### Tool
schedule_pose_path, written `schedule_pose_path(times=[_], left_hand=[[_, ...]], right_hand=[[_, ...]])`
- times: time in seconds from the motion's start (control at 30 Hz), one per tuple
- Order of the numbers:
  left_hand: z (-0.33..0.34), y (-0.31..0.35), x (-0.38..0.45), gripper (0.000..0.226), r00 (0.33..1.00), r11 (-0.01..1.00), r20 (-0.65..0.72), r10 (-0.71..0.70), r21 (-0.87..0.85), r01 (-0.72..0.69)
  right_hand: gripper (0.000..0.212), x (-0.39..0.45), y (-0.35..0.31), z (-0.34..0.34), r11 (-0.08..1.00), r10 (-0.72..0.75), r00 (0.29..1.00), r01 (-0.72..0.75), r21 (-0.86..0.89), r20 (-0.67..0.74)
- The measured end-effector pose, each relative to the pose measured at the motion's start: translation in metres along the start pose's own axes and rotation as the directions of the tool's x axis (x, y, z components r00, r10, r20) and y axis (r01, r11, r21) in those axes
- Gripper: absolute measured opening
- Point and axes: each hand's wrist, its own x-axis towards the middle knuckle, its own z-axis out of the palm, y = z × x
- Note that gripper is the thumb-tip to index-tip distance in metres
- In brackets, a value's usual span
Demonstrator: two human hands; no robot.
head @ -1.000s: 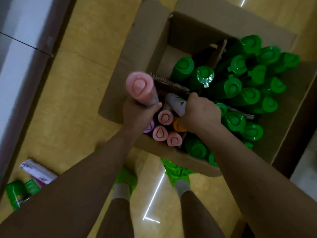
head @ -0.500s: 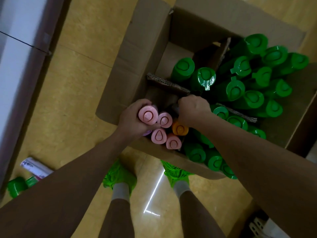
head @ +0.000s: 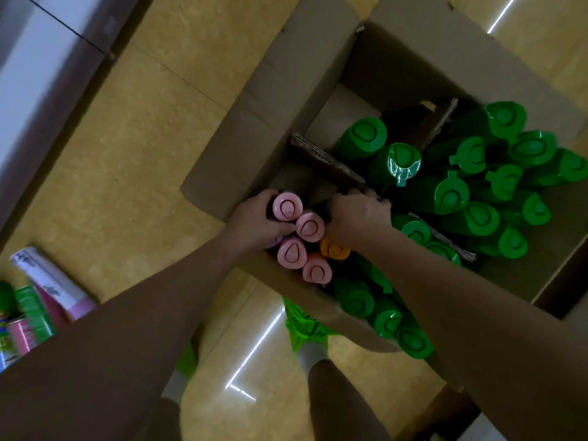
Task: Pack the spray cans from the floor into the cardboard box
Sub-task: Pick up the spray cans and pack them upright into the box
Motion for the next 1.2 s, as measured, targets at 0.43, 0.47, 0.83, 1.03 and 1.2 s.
schedule_pose_path(times=[0.43, 0.47, 0.83, 1.03, 1.2], left_hand=[[-0.019, -0.068, -0.075, 0.039, 0.773, 0.946, -0.624, -0.113, -0.305, -0.108], [-0.022, -0.084, -0.086, 0.041, 0.74, 0.949, -0.656, -0.149, -0.305, -0.078], [-0.041, -0.32, -0.22, 0.063, 0.444, 0.791, -0.657, -0.609, -0.548, 0.272], [-0.035, -0.44, -0.287, 0.074, 0.305, 0.576, -0.49, -0.817, -0.723, 0.38], [-0.031, -0.529, -0.303, 0.074, 0.279, 0.558, -0.484, -0.829, -0.737, 0.38]], right_hand=[[0.054, -0.04, -0.124, 0.013, 0.944, -0.288, 0.88, 0.328, 0.044, -0.378], [0.055, -0.043, -0.139, 0.018, 0.935, -0.325, 0.866, 0.355, 0.01, -0.38], [0.065, -0.097, -0.332, 0.115, 0.765, -0.604, 0.795, 0.553, -0.331, -0.067], [0.069, -0.106, -0.43, 0.184, 0.714, -0.615, 0.787, 0.578, -0.396, 0.039], [0.07, -0.088, -0.511, 0.25, 0.752, -0.573, 0.816, 0.561, -0.347, 0.077]])
